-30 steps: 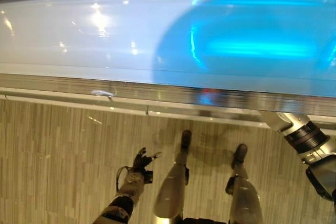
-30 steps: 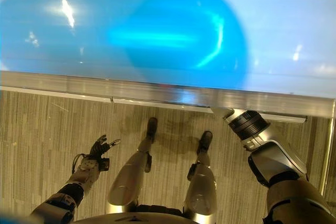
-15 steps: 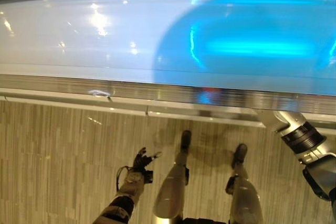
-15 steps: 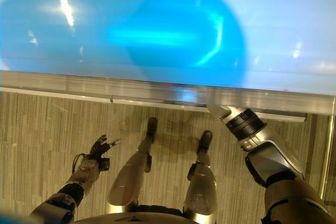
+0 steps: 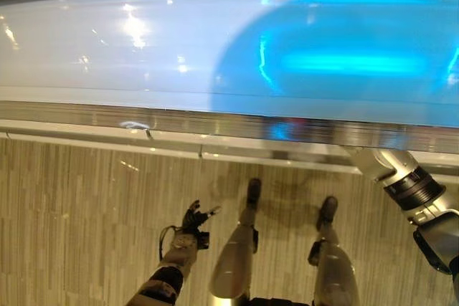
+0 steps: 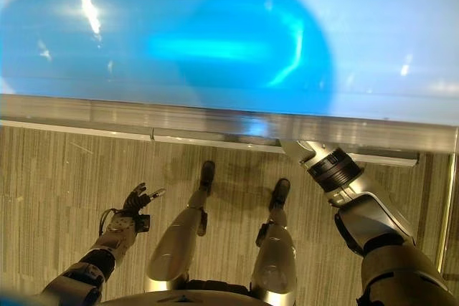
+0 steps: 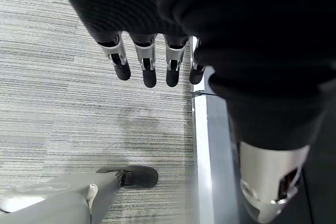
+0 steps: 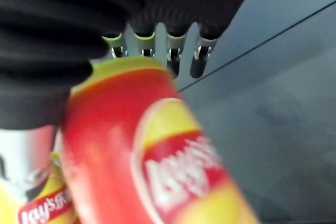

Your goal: Put the goods on the table back onto the shelves and tidy them up.

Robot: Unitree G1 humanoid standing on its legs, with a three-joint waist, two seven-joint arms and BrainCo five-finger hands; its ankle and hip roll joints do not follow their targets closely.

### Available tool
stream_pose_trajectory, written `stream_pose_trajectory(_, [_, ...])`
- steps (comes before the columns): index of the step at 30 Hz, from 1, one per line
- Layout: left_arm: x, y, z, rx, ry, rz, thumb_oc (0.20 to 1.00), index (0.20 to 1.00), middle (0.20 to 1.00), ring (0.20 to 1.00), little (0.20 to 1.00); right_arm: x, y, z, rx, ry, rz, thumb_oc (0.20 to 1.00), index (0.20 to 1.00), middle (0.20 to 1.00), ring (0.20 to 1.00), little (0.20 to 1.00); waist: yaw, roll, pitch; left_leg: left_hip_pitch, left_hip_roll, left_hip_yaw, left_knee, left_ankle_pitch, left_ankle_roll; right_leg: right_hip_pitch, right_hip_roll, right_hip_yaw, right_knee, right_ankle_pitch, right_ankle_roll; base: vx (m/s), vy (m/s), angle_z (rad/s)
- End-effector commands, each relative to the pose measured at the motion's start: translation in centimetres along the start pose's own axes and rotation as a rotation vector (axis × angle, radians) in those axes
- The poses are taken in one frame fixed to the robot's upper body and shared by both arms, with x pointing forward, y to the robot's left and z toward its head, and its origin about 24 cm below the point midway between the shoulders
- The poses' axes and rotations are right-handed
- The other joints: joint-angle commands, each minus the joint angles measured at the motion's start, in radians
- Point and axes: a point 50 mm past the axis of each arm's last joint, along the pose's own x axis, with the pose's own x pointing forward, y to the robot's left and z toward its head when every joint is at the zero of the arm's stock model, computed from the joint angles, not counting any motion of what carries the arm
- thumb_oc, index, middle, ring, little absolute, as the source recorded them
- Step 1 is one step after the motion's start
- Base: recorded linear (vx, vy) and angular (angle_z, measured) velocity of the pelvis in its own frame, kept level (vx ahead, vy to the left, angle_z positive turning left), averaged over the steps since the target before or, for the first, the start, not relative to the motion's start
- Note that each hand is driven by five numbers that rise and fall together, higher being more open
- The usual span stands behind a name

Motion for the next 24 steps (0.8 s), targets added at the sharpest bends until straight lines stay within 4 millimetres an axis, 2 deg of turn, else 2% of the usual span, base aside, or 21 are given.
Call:
stream_pose_trajectory(1, [0.2,0.7,-0.5,0.009,0.039,0.045,1.000,1.000,1.000,1.000,1.000,0.7,-0.4,2.4,0.090,-0.087,-0.070,1.000,1.000,1.000,1.000,1.000,-0.009,-0.039,-0.073,-0.002,0.065,0.069,0.002,-0.072,-0.055,-0.071,-0.088,0.087,0.142,-0.065,0.048,0.00,0.000,0.00])
stream_pose_trajectory(5, [0.2,0.6,-0.4,0.005,0.037,0.043,1.000,1.000,1.000,1.000,1.000,-0.1,-0.3,2.8,0.139,-0.081,-0.077,1.000,1.000,1.000,1.000,1.000,-0.019,-0.045,-0.075,0.006,0.070,0.073,0.002,-0.073,-0.056,-0.066,-0.087,0.090,0.138,-0.064,0.049,-0.03,0.019,-0.02])
stream_pose_trajectory(12, [-0.1,0.5,-1.1,-0.014,0.048,0.030,1.000,1.000,1.000,1.000,1.000,-2.3,0.5,3.6,0.261,-0.066,-0.030,1.000,1.000,1.000,1.000,1.000,-0.031,-0.071,-0.118,0.050,0.080,0.082,0.002,-0.088,-0.053,-0.019,-0.079,0.085,0.121,-0.063,0.048,0.01,0.013,-0.07])
stream_pose_trajectory(15, [-0.1,0.5,-1.1,-0.013,0.048,0.029,1.000,1.000,1.000,1.000,1.000,-2.3,0.5,3.6,0.261,-0.066,-0.029,1.000,1.000,1.000,1.000,1.000,-0.030,-0.071,-0.117,0.052,0.080,0.082,0.002,-0.088,-0.053,-0.018,-0.079,0.086,0.121,-0.062,0.048,0.00,0.000,-0.06])
stream_pose_trajectory(16, [-0.2,0.4,-1.4,-0.022,0.057,0.027,1.000,1.000,1.000,1.000,1.000,-2.7,0.6,3.7,0.282,-0.064,-0.015,1.000,1.000,1.000,1.000,1.000,-0.031,-0.080,-0.129,0.065,0.083,0.084,0.003,-0.091,-0.054,-0.003,-0.075,0.086,0.114,-0.064,0.047,0.03,-0.013,-0.01])
stream_pose_trajectory(20, [-0.9,1.8,-3.8,-0.008,0.124,0.031,1.000,1.000,1.000,1.000,1.000,-4.5,2.2,3.8,0.421,-0.046,0.188,1.000,1.000,1.000,1.000,1.000,-0.034,-0.102,-0.193,0.113,0.092,0.101,0.002,-0.101,-0.060,0.058,-0.067,0.077,0.064,-0.048,0.047,0.08,-0.018,-0.01])
stream_pose_trajectory(21, [-1.3,2.5,-4.9,0.022,0.158,0.027,1.000,1.000,1.000,1.000,1.000,-5.5,2.7,3.8,0.487,-0.060,0.309,1.000,1.000,1.000,1.000,1.000,-0.043,-0.112,-0.234,0.135,0.093,0.108,0.002,-0.105,-0.064,0.089,-0.061,0.067,0.044,-0.040,0.049,0.10,-0.038,-0.08])
stream_pose_trajectory(22, [-1.4,2.5,-5.3,0.040,0.175,0.016,1.000,1.000,1.000,1.000,1.000,-5.9,2.9,4.1,0.519,-0.073,0.359,1.000,1.000,1.000,1.000,1.000,-0.047,-0.116,-0.248,0.146,0.094,0.113,0.002,-0.106,-0.065,0.102,-0.059,0.065,0.037,-0.039,0.049,0.08,-0.033,-0.08])
stream_pose_trajectory(24, [-1.5,2.5,-5.4,0.040,0.175,0.015,1.000,1.000,1.000,1.000,1.000,-5.9,2.9,4.1,0.520,-0.073,0.360,1.000,1.000,1.000,1.000,1.000,-0.047,-0.116,-0.247,0.148,0.094,0.113,0.002,-0.107,-0.065,0.105,-0.059,0.064,0.035,-0.038,0.049,0.03,-0.005,-0.05])
